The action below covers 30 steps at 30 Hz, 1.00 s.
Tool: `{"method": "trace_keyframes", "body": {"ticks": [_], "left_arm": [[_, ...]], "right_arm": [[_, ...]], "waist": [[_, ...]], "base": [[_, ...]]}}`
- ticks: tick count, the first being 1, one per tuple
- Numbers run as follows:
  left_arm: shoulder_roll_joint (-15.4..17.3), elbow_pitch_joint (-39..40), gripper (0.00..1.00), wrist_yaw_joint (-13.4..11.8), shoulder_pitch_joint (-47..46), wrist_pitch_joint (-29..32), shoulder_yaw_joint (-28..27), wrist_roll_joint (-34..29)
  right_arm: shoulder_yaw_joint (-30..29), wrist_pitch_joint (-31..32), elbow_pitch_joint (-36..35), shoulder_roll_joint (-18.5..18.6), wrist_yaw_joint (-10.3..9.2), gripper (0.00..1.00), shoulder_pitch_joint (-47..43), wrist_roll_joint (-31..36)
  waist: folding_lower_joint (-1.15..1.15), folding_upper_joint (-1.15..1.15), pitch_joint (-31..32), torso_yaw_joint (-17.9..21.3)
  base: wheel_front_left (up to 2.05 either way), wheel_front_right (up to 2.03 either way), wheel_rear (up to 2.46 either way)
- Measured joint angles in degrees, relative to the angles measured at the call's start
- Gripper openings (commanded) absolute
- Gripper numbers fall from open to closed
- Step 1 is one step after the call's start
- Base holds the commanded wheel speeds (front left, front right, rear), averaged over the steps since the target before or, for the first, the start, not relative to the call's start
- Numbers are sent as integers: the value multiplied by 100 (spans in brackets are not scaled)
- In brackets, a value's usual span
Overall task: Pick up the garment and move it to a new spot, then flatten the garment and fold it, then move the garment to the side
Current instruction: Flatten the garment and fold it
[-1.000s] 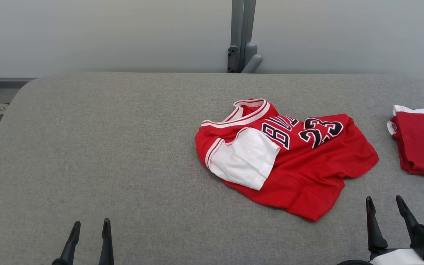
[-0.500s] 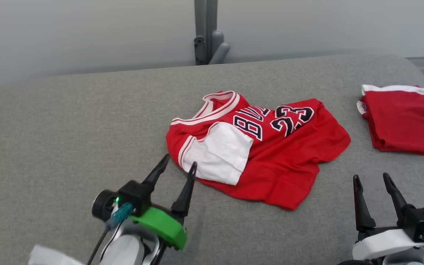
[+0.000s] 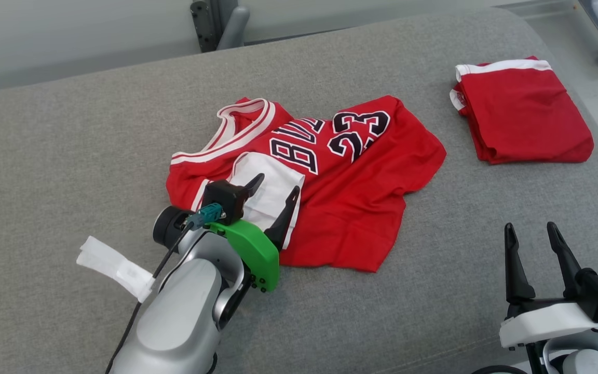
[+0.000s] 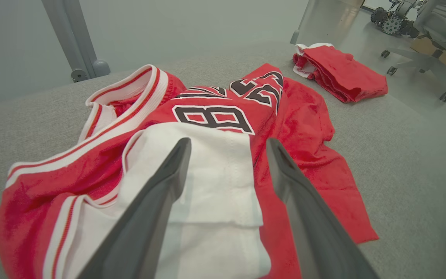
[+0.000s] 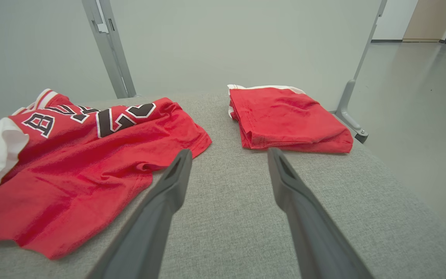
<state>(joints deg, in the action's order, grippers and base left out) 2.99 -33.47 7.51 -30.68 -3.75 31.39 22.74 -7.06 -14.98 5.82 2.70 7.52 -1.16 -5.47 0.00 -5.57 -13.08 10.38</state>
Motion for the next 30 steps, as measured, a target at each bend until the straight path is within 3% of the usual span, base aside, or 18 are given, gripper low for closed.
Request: {"method": "trace_keyframes", "body": {"ticks": [9,19,20,21,22,23,24,30], "left_arm": [[-7,-680,100,-42,-445,-42,216,-2],[-10,-991,100,-42,-526,-137,467,197],[-10,-1017,82,-42,-526,-136,504,204],[-11,-1042,72,-42,-526,-138,543,213],[-12,-1060,76,-41,-526,-146,568,218],[-11,-1058,95,-41,-525,-172,579,230],[-11,-1043,100,-41,-522,-197,587,261],[47,-820,100,-37,-403,-202,725,287]], "right_arm": [[37,0,-4,0,0,100,183,-68],[44,0,52,0,0,100,202,-102],[51,0,66,1,0,100,202,-103],[59,0,77,1,0,100,202,-104],[68,0,83,1,0,100,202,-119],[74,0,89,1,0,100,202,-127],[70,0,92,0,0,100,202,-133],[-25,0,113,2,0,100,139,-142]], "waist": [[0,0,-394,192],[0,0,-398,111],[0,0,-387,110],[0,-1,-378,113],[0,-1,-371,120],[0,-1,-364,126],[0,-1,-355,131],[0,-1,-301,122]], "base": [[0,0,0],[0,0,0],[0,0,0],[0,0,0],[0,0,0],[0,0,0],[0,0,0],[0,0,0]]}}
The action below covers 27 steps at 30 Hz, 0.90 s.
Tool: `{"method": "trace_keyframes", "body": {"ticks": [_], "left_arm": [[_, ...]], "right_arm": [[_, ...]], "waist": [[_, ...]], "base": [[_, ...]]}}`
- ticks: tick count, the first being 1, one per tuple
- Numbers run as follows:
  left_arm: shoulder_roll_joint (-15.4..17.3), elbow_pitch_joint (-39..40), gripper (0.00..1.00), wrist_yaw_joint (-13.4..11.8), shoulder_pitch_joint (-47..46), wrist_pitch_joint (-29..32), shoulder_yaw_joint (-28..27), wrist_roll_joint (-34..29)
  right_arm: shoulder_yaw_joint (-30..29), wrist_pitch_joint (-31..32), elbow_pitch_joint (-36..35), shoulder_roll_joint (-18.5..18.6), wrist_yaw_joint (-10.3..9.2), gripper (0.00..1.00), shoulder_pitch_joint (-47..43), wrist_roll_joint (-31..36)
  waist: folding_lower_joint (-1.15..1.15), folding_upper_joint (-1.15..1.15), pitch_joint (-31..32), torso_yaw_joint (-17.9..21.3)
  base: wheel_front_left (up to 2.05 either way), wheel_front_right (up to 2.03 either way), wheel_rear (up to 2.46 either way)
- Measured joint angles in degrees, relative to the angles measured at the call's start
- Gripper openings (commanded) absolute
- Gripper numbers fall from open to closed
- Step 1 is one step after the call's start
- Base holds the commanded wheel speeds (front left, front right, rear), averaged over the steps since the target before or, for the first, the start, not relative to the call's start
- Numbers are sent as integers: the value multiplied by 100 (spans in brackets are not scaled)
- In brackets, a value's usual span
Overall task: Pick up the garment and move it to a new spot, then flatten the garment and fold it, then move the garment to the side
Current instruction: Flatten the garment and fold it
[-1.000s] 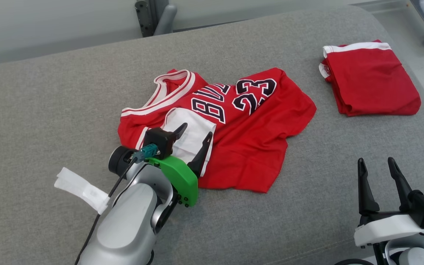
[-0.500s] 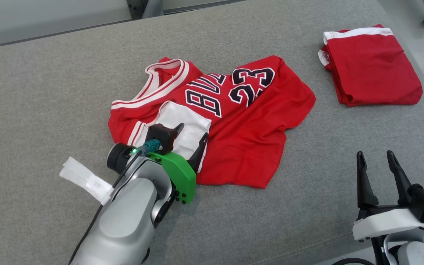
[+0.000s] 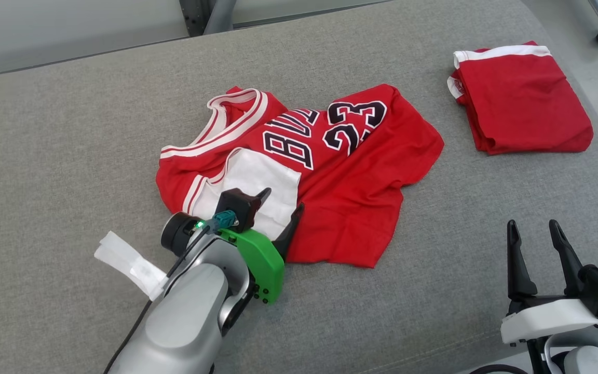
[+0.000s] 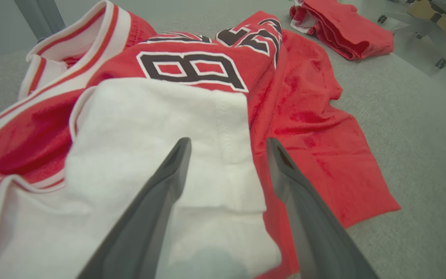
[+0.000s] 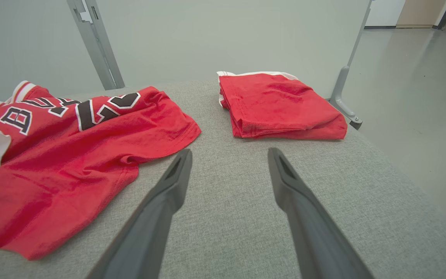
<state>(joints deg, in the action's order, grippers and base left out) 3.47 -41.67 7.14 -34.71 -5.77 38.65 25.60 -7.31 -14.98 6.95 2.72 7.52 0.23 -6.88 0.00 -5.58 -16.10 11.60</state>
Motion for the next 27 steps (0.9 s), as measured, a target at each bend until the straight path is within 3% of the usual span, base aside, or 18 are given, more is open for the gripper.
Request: {"method": "trace_keyframes", "body": {"ticks": [11,25,27], "left_arm": [[443,593,100,10,308,312,259,-29],[693,981,100,-92,475,467,375,-62],[691,957,87,-93,473,457,383,-62]], "right_arm": [[-41,0,12,-1,0,100,0,0],[-44,0,21,-1,0,100,21,2],[-44,0,21,-1,0,100,33,2]], "waist": [[0,0,-31,-133],[0,0,-103,-187],[0,0,-112,-171]], "base": [[0,0,0],[0,0,0],[0,0,0]]}}
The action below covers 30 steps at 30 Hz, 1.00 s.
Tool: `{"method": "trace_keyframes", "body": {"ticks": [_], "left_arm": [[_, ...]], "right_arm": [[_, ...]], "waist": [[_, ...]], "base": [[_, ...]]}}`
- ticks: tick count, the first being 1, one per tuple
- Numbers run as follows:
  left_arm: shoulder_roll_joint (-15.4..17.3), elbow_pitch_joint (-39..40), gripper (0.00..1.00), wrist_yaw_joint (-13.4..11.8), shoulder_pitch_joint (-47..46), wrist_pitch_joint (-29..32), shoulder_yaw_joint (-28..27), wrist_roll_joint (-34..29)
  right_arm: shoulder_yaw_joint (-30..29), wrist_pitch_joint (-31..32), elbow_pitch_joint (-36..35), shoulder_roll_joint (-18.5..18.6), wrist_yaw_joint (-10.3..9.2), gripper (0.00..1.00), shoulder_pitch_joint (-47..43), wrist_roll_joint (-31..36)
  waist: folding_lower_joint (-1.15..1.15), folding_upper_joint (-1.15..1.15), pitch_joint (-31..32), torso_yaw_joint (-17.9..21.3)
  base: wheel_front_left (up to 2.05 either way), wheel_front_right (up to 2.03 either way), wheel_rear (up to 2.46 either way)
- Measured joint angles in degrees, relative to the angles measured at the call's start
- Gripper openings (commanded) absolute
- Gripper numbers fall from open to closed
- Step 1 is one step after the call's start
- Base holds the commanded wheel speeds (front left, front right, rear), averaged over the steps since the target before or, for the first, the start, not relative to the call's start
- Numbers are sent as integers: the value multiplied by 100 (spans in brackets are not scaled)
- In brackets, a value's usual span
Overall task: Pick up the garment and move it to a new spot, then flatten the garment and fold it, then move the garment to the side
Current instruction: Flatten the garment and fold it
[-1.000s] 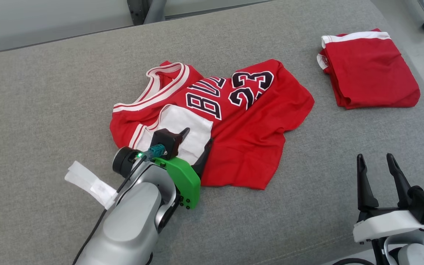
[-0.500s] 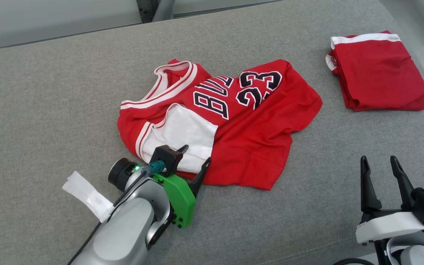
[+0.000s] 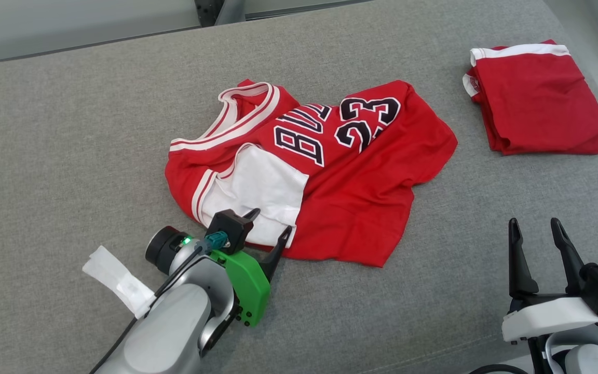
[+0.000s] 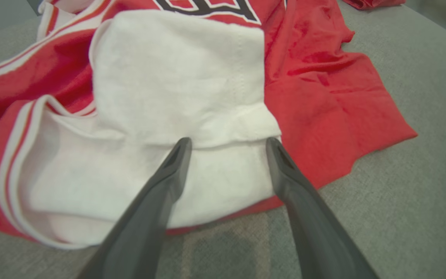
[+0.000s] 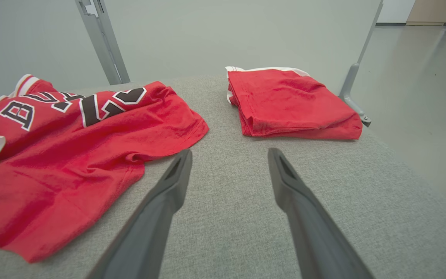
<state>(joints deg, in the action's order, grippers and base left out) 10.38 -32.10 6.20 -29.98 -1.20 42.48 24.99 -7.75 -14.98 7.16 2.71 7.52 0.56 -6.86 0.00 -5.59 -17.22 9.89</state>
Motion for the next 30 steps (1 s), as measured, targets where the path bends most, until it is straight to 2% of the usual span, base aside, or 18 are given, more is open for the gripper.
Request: {"method": "trace_keyframes", "body": {"ticks": [1,2,4,5,6,13,18,23,30], "left_arm": [[-1,-12,86,0,-2,-14,4,0],[-1,-29,79,-1,-5,-23,11,0],[-10,-64,62,-10,-12,-43,22,0],[-14,-78,48,-10,-19,-49,29,0],[-19,-88,43,-10,-29,-68,34,0],[-45,-144,26,-9,-99,-143,91,1],[-47,-153,27,-5,-121,-180,125,21],[-29,-4,38,-4,-112,-187,120,90],[29,221,38,-11,-19,-87,155,165]], "right_arm": [[-7,0,0,0,0,100,1,0],[-15,0,0,0,0,100,2,-1],[-21,0,0,0,0,100,2,-1],[-23,0,0,0,0,100,2,-2],[-26,0,0,0,0,100,2,-3],[-32,0,13,0,0,100,2,-45],[-40,0,38,0,0,100,1,-62],[-60,0,79,0,0,100,-18,-69],[-43,0,127,0,0,100,-25,-103]], "waist": [[0,0,-4,9],[0,0,-8,19],[0,0,-14,37],[0,0,-17,45],[0,0,-20,53],[0,0,-39,80],[0,0,-16,81],[0,0,42,67],[0,0,96,9]], "base": [[0,0,0],[0,0,0],[0,0,0],[0,0,0],[0,0,0],[0,0,0],[0,0,0],[0,0,0],[0,0,0]]}}
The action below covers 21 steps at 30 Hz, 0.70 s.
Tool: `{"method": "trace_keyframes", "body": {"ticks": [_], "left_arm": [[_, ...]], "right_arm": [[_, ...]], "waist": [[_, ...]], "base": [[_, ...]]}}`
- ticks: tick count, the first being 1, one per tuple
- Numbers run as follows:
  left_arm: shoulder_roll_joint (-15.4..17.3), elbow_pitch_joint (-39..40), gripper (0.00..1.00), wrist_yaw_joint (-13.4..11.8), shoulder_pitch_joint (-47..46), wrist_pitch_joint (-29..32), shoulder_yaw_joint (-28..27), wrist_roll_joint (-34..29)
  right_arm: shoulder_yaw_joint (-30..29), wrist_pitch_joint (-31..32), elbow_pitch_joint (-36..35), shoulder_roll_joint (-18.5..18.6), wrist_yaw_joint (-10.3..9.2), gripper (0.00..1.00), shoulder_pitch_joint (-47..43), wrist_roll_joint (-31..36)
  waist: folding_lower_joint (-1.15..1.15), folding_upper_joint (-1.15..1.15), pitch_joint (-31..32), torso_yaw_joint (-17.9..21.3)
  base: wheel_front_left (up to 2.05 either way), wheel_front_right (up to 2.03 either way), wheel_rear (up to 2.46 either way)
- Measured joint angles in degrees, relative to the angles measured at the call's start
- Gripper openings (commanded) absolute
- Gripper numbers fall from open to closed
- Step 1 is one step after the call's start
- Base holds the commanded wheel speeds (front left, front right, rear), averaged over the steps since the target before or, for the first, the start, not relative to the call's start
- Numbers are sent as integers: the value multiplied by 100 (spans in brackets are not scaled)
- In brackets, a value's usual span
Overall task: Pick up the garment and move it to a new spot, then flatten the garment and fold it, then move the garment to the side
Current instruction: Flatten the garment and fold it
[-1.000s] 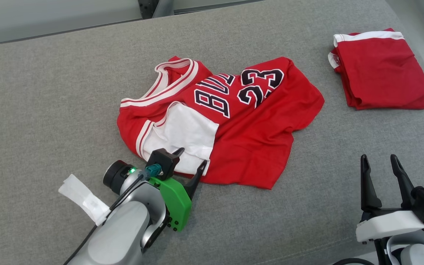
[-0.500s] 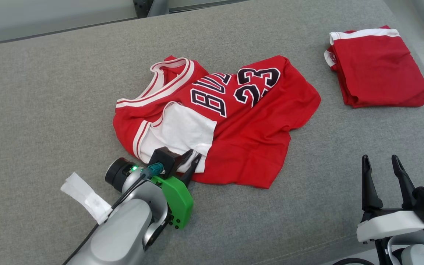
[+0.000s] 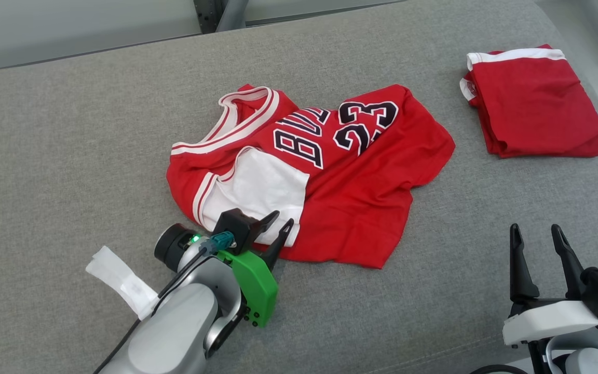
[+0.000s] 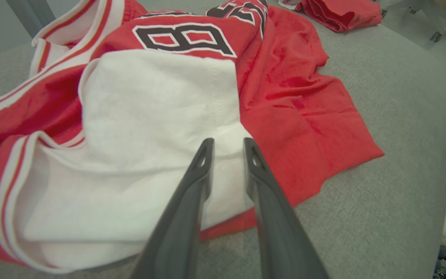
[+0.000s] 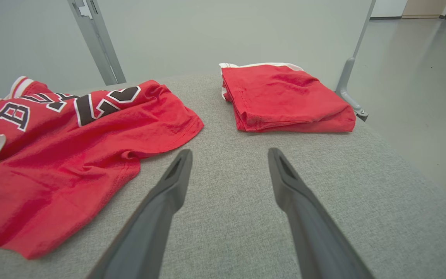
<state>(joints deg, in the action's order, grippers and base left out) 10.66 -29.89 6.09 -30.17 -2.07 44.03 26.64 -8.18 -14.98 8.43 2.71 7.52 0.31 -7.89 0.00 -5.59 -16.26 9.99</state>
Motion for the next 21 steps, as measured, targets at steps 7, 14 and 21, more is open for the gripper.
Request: {"method": "trace_keyframes", "body": {"ticks": [7,14,21], "left_arm": [[-42,21,42,-3,-3,56,88,3],[-85,13,39,-4,-90,62,152,3],[-36,-189,36,-55,-103,73,213,-22]], "right_arm": [[32,0,12,0,0,100,23,0],[37,0,19,0,0,100,25,-2],[35,0,35,0,0,100,25,-19]], "waist": [[0,0,-28,24],[0,0,-62,110],[0,0,-69,181]], "base": [[0,0,0],[0,0,0],[0,0,0]]}}
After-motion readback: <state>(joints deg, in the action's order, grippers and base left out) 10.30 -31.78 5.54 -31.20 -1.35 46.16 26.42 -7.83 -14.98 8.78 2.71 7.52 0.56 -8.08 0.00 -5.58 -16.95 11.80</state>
